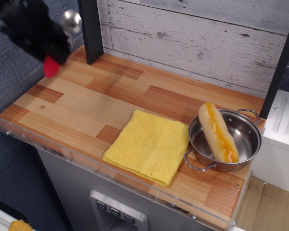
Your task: Put the spoon right on top of the napkin.
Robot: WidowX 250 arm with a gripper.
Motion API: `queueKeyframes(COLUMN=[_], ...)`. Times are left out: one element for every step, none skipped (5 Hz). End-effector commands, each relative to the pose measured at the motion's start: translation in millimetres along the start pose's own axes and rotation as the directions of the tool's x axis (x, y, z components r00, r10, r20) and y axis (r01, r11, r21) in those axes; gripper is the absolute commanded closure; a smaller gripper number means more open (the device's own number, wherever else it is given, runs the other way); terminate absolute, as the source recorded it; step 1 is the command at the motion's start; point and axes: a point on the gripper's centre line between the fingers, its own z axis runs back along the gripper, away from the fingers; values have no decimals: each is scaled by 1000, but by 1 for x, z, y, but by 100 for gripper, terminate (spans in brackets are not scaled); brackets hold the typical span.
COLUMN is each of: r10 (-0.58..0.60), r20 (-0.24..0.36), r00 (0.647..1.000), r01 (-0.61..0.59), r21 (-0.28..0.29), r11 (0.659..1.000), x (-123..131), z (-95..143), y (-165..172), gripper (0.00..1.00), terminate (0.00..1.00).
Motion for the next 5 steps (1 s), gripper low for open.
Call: queueKeyframes(r10=[-100, -187, -231, -364, -484], r20=[-28, -81, -121, -143, -152], r00=[995, 979, 965, 920, 861], r01=[98, 178, 214, 329, 432], r21=[-50, -102, -142, -220, -283], r11=[994, 979, 967, 918, 857], x=[-1, -7, -16, -22, -29], z=[-11, -30, -43, -57, -69], y=[-9, -27, -33, -49, -69], gripper=[100, 100, 100, 100, 100], terminate=[0, 0, 0, 0, 0])
